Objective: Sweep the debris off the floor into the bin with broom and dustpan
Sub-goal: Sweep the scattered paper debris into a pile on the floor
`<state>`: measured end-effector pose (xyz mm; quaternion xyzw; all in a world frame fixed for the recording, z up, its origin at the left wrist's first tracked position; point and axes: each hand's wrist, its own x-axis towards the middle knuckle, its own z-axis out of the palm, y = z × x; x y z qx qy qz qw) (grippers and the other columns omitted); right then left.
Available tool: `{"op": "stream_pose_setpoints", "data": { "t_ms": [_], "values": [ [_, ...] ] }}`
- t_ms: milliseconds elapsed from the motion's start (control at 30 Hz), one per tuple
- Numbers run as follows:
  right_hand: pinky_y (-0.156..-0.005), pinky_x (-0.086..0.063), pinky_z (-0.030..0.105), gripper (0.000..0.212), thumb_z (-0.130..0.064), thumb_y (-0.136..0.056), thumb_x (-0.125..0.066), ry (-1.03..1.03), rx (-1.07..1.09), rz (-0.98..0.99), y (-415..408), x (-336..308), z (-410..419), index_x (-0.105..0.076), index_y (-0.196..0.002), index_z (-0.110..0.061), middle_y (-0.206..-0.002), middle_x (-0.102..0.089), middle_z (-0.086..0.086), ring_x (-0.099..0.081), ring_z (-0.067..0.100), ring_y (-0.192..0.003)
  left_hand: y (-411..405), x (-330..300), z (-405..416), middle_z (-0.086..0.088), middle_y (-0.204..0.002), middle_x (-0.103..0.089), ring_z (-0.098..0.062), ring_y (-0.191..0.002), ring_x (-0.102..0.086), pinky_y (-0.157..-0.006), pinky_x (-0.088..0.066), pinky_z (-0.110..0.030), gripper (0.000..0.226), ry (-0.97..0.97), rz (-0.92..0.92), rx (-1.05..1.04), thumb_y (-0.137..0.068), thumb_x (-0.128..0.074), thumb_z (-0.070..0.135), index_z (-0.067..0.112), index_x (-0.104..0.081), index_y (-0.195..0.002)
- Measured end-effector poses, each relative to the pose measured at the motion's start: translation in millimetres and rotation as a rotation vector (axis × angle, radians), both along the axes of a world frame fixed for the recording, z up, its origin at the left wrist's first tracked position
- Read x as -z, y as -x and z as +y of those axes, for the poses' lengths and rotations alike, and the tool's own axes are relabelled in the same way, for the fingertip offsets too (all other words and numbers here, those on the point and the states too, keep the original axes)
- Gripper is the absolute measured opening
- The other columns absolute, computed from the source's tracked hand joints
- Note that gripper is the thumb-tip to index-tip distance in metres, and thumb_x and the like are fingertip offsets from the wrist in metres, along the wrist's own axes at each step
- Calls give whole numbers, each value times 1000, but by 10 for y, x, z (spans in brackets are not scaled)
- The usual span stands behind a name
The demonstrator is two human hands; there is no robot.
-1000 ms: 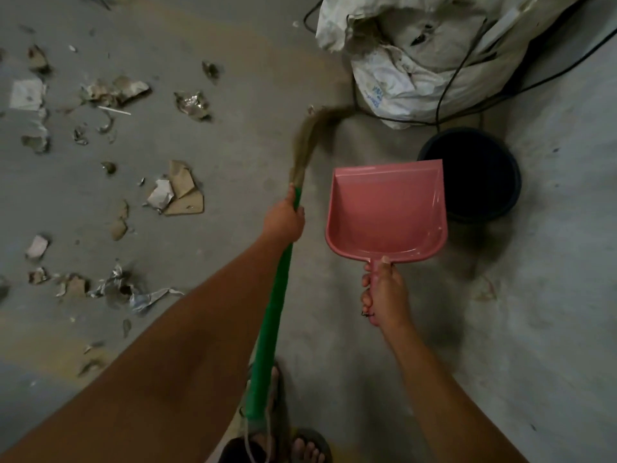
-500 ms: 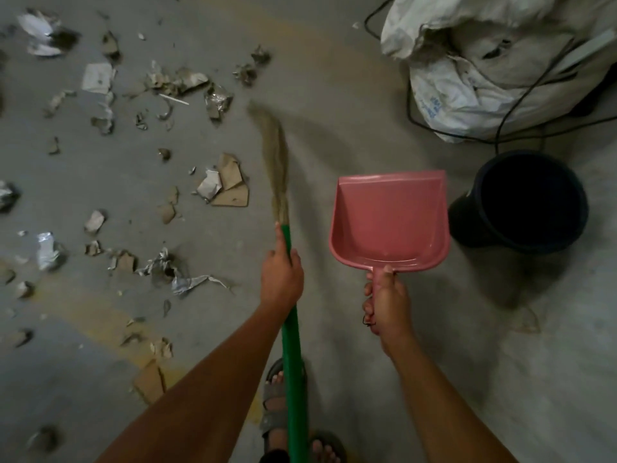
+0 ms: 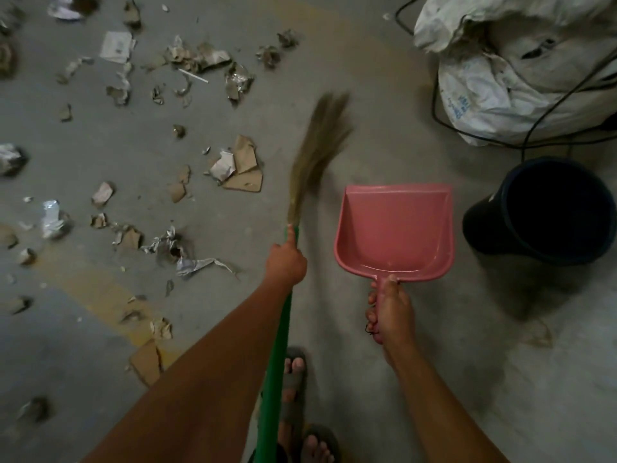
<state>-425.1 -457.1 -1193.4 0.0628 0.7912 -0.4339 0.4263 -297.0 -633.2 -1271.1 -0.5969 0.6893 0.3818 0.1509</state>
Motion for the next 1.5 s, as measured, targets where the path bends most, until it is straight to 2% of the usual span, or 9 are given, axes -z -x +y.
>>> {"op": "stream_pose_setpoints", "data": {
  "t_ms": [133, 300, 467, 600, 800, 1033, 1233, 1367, 1500],
  "values": [
    [-36, -32, 20, 51, -50, -112, -38, 1, -21, 7, -180, 10, 123, -67, -101, -10, -74, -56, 5, -42, 12, -42, -655, -92, 72, -22, -129, -48, -41, -106, -61, -97, -52, -50, 72, 83, -20, -138, -110, -41, 28, 31, 1, -169],
    [-35, -31, 20, 54, -52, -112, -37, -13, -75, 17, -358, 13, 183, -67, -105, -9, -73, -56, 4, -41, 11, -40, -1118, -303, 348, -11, -114, -42, -25, -82, -57, -77, -51, -40, 71, 207, 48, -88, -111, -39, 34, 35, 3, -168],
    [-37, -29, 16, 54, -53, -112, -35, -8, -143, 52, -543, -32, 212, -66, -102, -10, -68, -54, 3, -40, 11, -37, -1267, -217, 759, -12, -111, -44, -32, -82, -56, -77, -53, -43, 71, 208, 114, 108, -110, -42, 33, 36, -3, -169],
    [-37, -30, 18, 53, -50, -114, -34, 18, -191, 49, -675, -74, 273, -66, -106, -9, -72, -55, 3, -39, 11, -39, -1463, -91, 835, -19, -123, -48, -41, -94, -61, -84, -55, -48, 69, 67, -10, 203, -110, -39, 32, 33, -2, -169],
    [-40, -35, 23, 52, -48, -114, -34, -15, -291, 90, -815, -109, 206, -67, -97, -11, -69, -57, 3, -43, 13, -38, -1974, -268, 497, -20, -127, -48, -43, -100, -62, -90, -55, -53, 69, 133, -84, -44, -110, -39, 32, 29, -4, -169],
    [-39, -34, 21, 53, -50, -113, -34, -25, -367, 74, -1068, -273, -306, -67, -98, -12, -71, -58, 5, -44, 15, -41, -2463, -748, 99, -25, -136, -51, -39, -113, -57, -95, -47, -42, 69, 199, 120, -107, -111, -40, 35, 31, -2, -169],
    [-35, -35, 21, 52, -48, -113, -33, -25, -491, 117, -1245, -613, -1056, -67, -100, -11, -71, -58, 5, -45, 15, -41, -2544, -1027, -165, -20, -141, -58, -38, -118, -60, -99, -50, -46, 76, 248, 210, -260, -108, -49, 46, 30, -7, -169],
    [-36, -36, 22, 52, -50, -112, -37, -22, -544, 138, -1375, -817, -1483, -67, -98, -10, -70, -59, 4, -45, 16, -42, -2602, -1237, -262, -20, -138, -61, -39, -117, -61, -95, -50, -46, 78, 257, 239, -380, -107, -53, 40, 24, -9, -169],
    [-37, -36, 24, 50, -50, -111, -40, -4, -619, 129, -1476, -1006, -1803, -66, -97, -10, -72, -59, 4, -45, 16, -43, -2770, -1360, -355, -16, -127, -64, -36, -109, -63, -87, -52, -44, 80, 259, 235, -484, -106, -54, 38, 30, -5, -169]
  ]
}}
